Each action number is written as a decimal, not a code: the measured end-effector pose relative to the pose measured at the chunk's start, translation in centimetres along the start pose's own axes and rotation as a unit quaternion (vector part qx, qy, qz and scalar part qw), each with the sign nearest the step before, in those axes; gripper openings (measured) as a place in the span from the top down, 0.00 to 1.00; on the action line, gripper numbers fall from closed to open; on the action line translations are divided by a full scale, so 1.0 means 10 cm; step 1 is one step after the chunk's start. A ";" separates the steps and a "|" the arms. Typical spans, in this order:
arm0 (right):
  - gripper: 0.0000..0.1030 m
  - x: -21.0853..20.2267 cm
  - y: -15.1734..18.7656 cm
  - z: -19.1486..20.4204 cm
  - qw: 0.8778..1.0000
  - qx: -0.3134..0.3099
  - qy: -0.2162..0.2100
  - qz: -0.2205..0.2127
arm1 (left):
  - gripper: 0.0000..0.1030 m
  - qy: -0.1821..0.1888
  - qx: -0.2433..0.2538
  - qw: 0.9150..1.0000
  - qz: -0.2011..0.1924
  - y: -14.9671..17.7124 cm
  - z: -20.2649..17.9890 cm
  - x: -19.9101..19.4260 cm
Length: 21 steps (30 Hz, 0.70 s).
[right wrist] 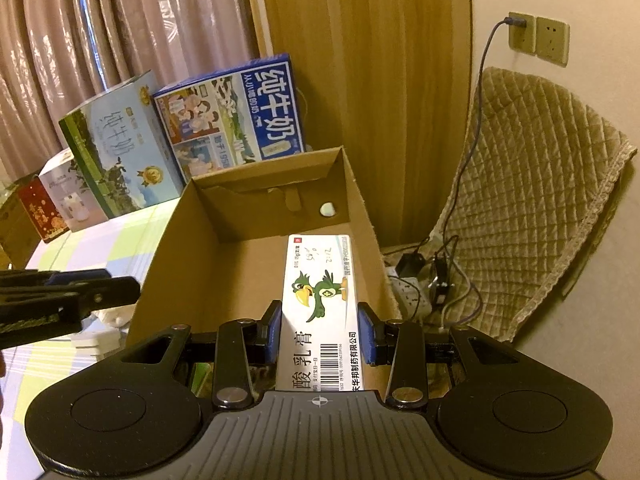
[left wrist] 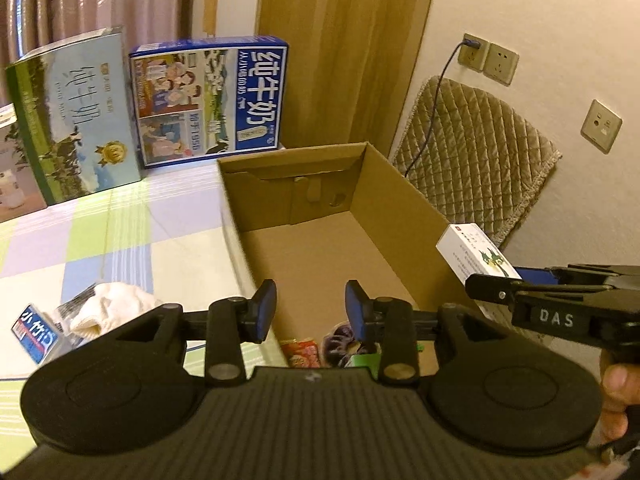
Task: Organize objects
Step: 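Open the left gripper to drop the red candy while the right lowers the white box, then move both open tools back over the table items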
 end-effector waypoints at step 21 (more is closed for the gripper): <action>0.44 -0.51 -0.02 0.36 0.999 0.023 -0.036 -0.020 | 0.50 -0.051 -0.031 0.998 -0.006 0.24 0.50 -0.80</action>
Point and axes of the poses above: each gripper's, at about its wrist camera, not at the fingertips, and x roughly the way its jaws point, z to its left, y to its underside, the point moved 8 cm from there along x, roughly the way its jaws point, and after that the axes turned 14 degrees about -z, right-handed, at the moved point
